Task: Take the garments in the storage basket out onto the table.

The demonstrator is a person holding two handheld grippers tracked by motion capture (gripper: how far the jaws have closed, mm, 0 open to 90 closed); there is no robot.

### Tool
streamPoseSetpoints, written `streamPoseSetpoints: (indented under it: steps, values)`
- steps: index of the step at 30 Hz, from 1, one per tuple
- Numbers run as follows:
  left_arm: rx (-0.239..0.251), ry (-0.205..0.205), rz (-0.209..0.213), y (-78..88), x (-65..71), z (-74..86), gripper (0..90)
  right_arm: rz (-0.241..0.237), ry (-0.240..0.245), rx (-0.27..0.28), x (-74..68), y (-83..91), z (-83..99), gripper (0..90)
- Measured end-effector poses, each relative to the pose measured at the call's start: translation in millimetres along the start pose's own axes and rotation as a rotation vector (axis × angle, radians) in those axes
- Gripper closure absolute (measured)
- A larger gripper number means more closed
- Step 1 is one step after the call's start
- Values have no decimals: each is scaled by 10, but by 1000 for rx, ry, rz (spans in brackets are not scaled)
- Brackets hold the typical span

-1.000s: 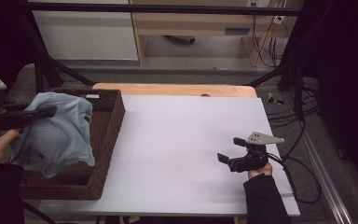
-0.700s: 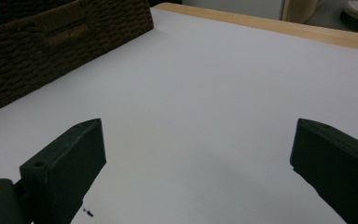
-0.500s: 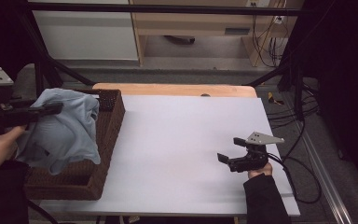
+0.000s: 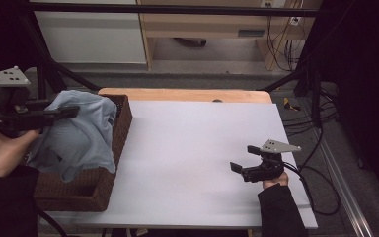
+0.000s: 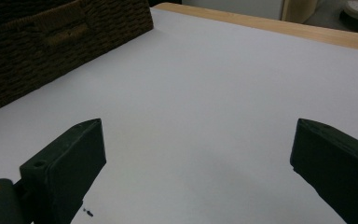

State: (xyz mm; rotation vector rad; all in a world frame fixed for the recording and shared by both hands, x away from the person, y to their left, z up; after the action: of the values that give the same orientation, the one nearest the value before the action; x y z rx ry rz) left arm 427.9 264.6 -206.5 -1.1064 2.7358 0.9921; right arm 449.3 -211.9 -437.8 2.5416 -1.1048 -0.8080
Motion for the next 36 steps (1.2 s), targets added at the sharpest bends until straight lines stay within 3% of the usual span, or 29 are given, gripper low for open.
streamPoseSetpoints:
  steps: [36]
  values:
    - [22,-108,90,-309,412,-531,674,-2,1,0,-1,-3,2,36]
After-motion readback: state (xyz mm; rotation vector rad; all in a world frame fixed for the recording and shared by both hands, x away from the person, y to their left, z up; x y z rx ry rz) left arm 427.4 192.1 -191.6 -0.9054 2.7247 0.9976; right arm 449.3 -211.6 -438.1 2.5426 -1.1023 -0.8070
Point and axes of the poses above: each handheld gripper's, and its own axes: y roughly backward along the jaws, z roughly out of its underside, x roughly to its right, the point moved 6 cm from there along -y, roughly forward along the jaws, and after that the axes turned 15 degrees about -y, right-handed, at the moved point
